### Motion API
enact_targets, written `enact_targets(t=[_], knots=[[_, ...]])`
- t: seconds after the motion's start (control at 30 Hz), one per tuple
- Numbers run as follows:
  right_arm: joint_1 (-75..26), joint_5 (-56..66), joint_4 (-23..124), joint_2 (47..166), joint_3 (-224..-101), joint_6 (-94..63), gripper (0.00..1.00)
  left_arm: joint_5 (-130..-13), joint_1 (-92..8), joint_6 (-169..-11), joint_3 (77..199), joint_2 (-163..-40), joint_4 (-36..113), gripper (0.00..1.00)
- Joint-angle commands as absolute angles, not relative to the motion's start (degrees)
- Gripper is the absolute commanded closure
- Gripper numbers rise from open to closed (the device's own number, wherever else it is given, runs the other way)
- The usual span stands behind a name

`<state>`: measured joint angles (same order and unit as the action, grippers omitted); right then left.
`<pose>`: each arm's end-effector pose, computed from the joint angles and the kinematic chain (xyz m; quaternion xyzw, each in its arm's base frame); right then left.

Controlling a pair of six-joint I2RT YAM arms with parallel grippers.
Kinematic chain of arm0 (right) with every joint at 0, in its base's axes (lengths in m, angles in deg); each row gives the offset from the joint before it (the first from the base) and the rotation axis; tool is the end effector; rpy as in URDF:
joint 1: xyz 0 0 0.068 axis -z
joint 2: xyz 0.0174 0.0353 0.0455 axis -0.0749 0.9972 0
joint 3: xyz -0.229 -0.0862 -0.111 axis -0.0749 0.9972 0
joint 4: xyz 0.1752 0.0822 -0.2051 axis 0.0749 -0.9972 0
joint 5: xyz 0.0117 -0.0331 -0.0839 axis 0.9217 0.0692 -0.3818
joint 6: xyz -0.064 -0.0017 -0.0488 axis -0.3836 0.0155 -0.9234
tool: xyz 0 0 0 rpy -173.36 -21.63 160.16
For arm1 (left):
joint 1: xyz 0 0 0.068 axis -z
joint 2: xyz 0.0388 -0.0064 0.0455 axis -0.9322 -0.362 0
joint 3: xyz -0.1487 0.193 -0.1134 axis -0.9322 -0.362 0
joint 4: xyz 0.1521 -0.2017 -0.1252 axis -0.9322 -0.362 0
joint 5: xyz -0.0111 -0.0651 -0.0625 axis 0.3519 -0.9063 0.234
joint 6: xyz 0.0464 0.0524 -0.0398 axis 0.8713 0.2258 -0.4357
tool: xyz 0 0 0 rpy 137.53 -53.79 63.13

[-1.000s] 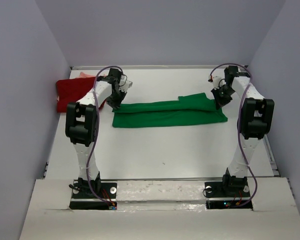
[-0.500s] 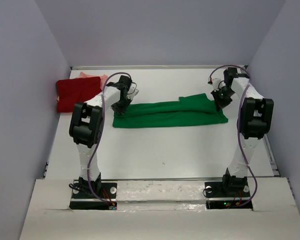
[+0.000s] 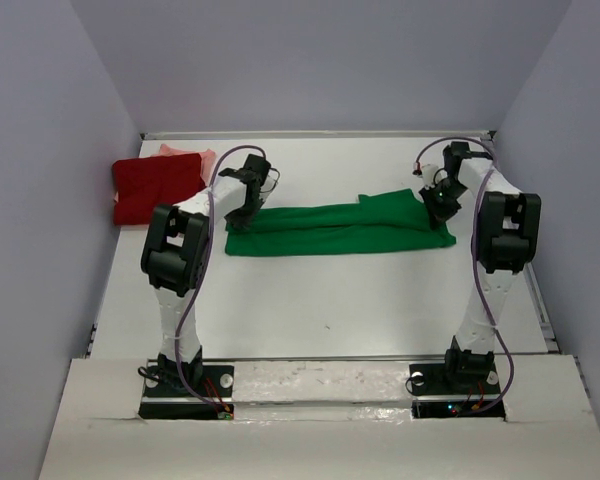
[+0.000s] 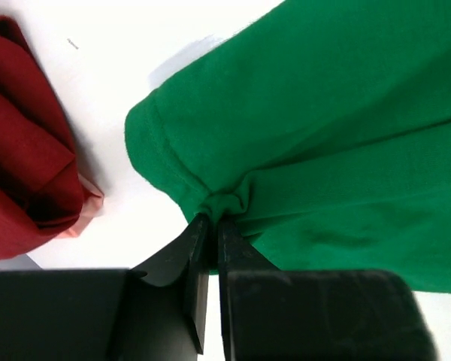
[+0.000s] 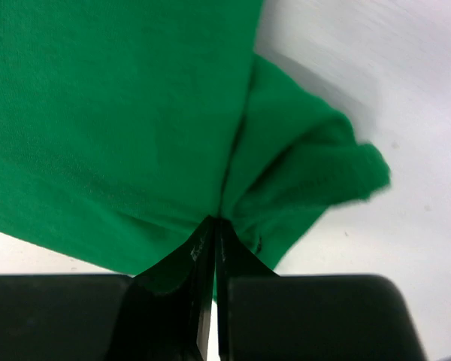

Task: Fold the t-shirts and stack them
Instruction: Fold the other side of the tshirt into a rectangle

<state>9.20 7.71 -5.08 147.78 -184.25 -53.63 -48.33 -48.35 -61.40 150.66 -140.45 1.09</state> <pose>0.4485 -0.0260 0.1344 -0.2332 0.9652 0.0605 0.1015 0.4268 -0.1397 0.1415 0.2869 0.9251 0.1221 0.2166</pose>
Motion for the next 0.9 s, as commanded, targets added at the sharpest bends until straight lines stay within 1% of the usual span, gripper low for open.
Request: enact_targets(t=[0.0,0.07,0.1,0.17,0.2,0.27,0.3,0.37,0.4,0.53,0.7,0.8,0.83,0.87], knots=[[9.6,6.3,-6.1,150.1,-186.5,-53.6,0.85,-43.7,-48.2,-61.6,150.4,-140.3,1.0,0.78],[9.6,6.6,-6.7,150.5,-187.5,-53.6,0.74,-43.6,-48.2,-61.2,150.5,-140.4,1.0,0.73],[9.6,6.5,-6.8,150.5,-187.7,-53.6,0.73,-42.6,-48.0,-61.1,150.7,-140.8,1.0,0.60],[9.6,6.2,-7.2,150.5,-188.6,-53.6,0.69,-41.2,-47.8,-60.4,150.9,-141.2,1.0,0.53],[9.6,6.1,-7.4,150.5,-189.0,-53.5,0.69,-39.7,-47.5,-60.1,151.0,-141.6,1.0,0.45],[9.6,5.7,-8.0,150.5,-189.7,-53.7,0.68,-38.7,-47.2,-59.9,151.0,-142.1,0.7,0.39],[9.6,5.6,-8.2,150.7,-190.0,-53.7,0.67,-37.8,-47.1,-59.5,150.8,-142.5,0.6,0.30],[9.6,5.3,-8.4,150.4,-190.1,-53.7,0.67,-36.4,-46.6,-59.3,150.4,-142.7,0.8,0.21],[9.6,5.4,-8.5,150.2,-189.8,-53.7,0.66,-35.2,-46.5,-59.2,150.0,-142.5,1.0,0.14],[9.6,5.0,-8.5,149.3,-189.0,-54.1,0.64,-34.0,-46.3,-58.9,149.8,-141.5,1.0,0.06],[9.6,5.3,-8.4,149.1,-188.4,-54.4,0.63,-32.9,-46.1,-58.8,149.3,-140.8,1.0,0.05],[9.6,5.6,-8.3,149.9,-188.6,-54.1,0.62,-30.2,-45.8,-58.5,147.4,-140.8,2.2,0.04],[9.6,5.6,-8.2,150.2,-188.9,-54.1,0.60,-29.5,-45.7,-58.4,146.1,-140.8,2.7,0.04],[9.6,5.7,-8.1,150.5,-189.0,-53.9,0.56,-29.2,-45.6,-58.4,145.5,-140.7,3.2,0.04]])
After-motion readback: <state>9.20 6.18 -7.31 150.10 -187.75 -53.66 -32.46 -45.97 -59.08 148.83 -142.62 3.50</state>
